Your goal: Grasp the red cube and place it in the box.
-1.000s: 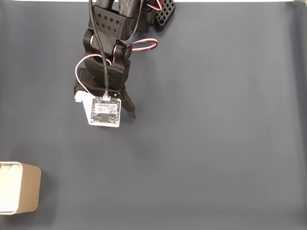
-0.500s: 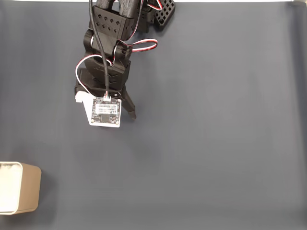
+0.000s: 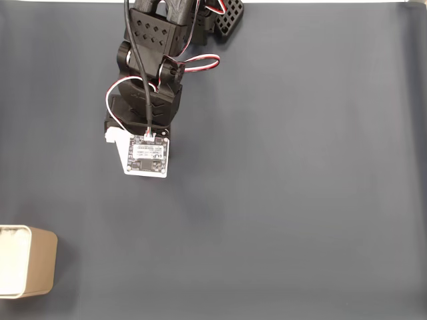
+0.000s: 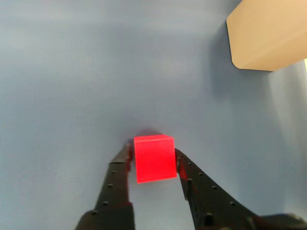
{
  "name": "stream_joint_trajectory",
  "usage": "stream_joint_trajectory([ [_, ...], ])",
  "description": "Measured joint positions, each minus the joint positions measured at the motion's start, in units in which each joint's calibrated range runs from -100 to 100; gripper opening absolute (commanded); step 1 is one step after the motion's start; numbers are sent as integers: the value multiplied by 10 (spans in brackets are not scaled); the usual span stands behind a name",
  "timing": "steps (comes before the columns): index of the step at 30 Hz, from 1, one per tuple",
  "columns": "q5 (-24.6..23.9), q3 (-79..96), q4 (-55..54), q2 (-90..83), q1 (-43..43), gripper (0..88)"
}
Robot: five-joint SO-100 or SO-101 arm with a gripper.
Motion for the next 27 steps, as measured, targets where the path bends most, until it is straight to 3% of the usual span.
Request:
stream_joint_trajectory([
  [18, -5, 0, 20, -1, -7, 0],
  [27, -22, -34, 128, -53, -6, 0],
])
